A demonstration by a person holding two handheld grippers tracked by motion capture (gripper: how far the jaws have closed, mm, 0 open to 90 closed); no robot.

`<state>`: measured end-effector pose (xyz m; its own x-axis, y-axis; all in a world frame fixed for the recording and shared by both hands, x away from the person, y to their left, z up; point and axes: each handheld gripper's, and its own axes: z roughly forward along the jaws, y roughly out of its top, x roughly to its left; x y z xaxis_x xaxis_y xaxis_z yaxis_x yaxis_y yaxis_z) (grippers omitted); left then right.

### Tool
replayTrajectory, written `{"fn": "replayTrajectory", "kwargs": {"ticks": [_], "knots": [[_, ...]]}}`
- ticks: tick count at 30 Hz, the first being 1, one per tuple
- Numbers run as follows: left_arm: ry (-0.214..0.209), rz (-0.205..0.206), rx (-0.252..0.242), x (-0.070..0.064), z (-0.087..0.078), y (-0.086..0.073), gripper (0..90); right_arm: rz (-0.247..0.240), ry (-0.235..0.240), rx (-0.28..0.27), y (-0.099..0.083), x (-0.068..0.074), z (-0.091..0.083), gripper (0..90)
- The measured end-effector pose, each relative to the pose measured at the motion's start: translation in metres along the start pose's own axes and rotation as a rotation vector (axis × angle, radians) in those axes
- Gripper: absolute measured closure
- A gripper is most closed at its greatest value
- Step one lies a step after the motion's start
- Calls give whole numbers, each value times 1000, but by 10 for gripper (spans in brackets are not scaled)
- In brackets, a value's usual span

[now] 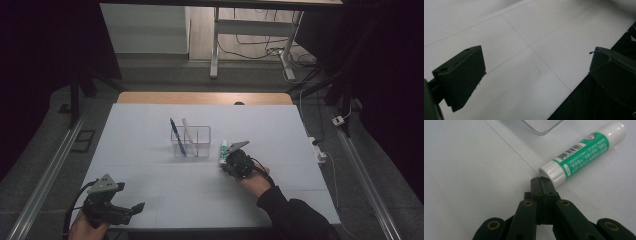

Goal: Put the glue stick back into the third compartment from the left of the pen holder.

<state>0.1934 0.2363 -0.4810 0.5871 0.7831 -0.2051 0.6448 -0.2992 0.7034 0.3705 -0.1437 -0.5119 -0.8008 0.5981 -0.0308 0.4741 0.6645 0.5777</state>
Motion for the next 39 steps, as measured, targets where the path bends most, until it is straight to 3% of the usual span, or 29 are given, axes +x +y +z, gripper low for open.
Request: {"fn": "replayTrajectory", "kwargs": {"ticks": [27, 39], "knots": [[-1, 2, 3, 0, 0, 0, 3, 41, -78, 18, -11, -37, -13, 894], [0, 3, 4, 0, 1, 0, 3, 54, -87, 6, -12, -53, -12, 894]]}}
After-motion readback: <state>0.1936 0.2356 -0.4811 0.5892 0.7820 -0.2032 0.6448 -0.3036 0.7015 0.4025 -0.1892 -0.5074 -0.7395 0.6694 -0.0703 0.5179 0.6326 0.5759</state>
